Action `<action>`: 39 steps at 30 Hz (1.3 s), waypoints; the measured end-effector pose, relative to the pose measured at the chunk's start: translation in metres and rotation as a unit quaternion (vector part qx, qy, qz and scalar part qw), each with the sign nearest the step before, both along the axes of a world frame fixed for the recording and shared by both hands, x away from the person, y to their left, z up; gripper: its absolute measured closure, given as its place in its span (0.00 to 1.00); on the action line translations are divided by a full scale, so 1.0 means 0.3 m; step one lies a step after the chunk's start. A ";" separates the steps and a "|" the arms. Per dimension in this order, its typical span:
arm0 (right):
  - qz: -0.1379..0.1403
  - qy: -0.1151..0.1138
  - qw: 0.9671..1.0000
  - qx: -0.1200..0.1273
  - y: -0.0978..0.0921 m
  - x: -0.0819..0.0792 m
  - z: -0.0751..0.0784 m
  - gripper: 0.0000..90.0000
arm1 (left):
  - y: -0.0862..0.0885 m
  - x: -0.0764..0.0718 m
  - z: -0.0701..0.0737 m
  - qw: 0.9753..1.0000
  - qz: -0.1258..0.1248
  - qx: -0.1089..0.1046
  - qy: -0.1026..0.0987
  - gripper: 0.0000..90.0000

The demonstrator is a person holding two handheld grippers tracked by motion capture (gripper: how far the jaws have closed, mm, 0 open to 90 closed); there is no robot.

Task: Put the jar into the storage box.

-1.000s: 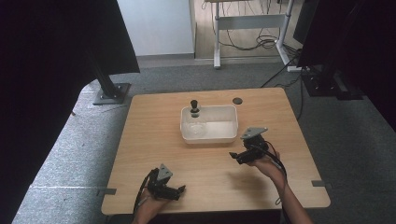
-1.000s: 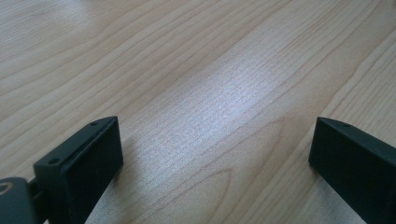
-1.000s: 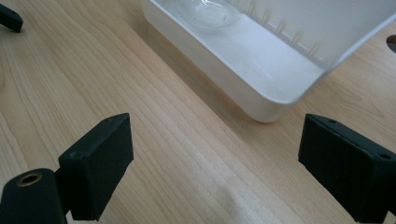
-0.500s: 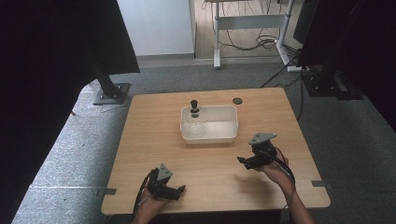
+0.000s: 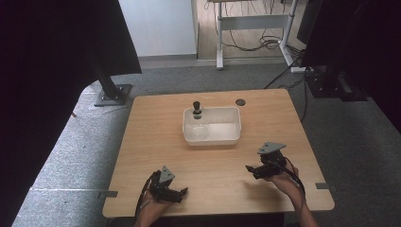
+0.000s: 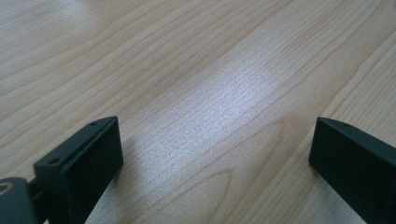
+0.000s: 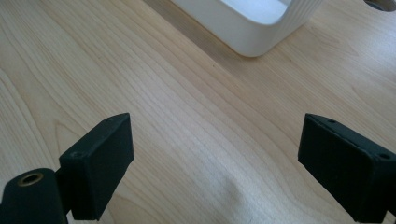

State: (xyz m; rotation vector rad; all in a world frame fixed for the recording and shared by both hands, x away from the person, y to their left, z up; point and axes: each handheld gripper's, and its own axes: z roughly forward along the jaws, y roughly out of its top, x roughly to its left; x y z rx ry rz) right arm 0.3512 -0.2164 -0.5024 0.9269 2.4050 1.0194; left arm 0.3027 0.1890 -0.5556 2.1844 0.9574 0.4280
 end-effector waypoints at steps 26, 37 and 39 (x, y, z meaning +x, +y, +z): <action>-0.050 0.007 0.999 0.012 -0.113 -0.109 -0.110 0.11 | -0.001 0.000 0.000 1.000 0.001 0.000 0.000 0.03; -0.072 0.020 0.997 0.016 -0.148 -0.152 -0.159 0.11 | -0.001 0.000 0.000 1.000 0.001 0.000 0.000 0.03; -0.076 0.025 0.997 0.020 -0.150 -0.160 -0.166 0.11 | -0.001 0.000 0.000 1.000 0.001 0.000 0.000 0.03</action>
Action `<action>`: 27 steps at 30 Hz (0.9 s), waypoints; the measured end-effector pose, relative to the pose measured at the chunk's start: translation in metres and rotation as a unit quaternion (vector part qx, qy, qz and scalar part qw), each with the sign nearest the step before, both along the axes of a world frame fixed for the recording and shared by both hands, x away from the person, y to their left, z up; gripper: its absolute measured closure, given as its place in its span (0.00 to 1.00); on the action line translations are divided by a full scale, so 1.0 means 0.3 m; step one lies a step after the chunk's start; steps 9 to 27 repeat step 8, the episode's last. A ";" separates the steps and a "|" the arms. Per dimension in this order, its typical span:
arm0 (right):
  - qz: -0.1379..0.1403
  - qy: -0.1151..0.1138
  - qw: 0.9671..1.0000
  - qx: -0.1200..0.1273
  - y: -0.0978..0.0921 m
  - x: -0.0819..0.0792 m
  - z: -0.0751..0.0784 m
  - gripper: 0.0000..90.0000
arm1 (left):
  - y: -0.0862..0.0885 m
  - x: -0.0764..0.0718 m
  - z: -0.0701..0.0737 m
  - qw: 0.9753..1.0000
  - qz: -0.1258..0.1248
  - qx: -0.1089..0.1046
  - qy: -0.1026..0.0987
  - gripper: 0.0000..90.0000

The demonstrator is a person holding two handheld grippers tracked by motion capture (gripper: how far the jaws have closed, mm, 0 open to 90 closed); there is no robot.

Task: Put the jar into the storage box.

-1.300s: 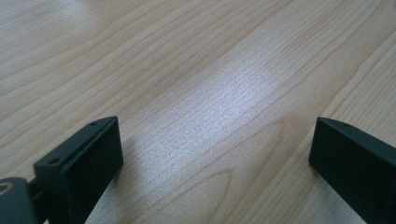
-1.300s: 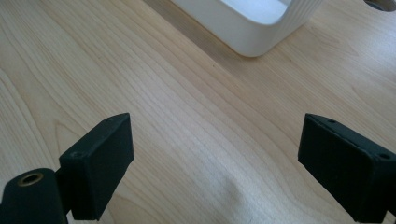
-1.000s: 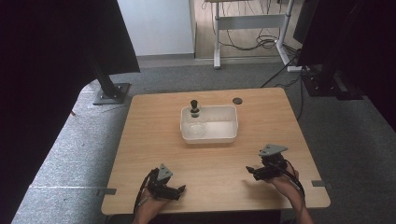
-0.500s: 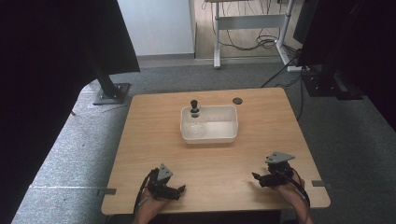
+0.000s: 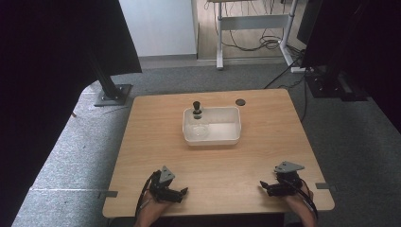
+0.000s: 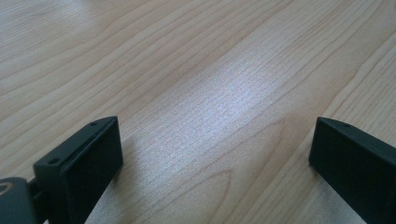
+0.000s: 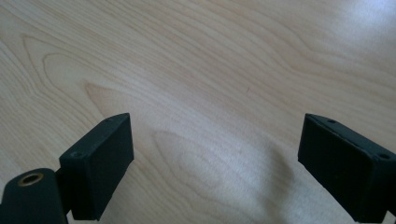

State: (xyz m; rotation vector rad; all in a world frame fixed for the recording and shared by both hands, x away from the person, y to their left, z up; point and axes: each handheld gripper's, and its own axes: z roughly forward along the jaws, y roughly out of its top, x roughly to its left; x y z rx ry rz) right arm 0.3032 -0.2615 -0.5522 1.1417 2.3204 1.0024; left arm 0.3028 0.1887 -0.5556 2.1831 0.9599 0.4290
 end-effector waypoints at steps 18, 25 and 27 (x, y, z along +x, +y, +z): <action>-0.025 0.016 1.000 0.006 -0.007 -0.021 -0.026 0.07 | 0.000 0.000 0.000 1.000 0.000 0.000 0.000 0.03; -0.025 0.016 1.000 0.006 -0.007 -0.021 -0.026 0.07 | 0.000 0.000 0.000 1.000 0.000 0.000 0.000 0.03; -0.025 0.016 1.000 0.006 -0.007 -0.021 -0.026 0.07 | 0.000 0.000 0.000 1.000 0.000 0.000 0.000 0.03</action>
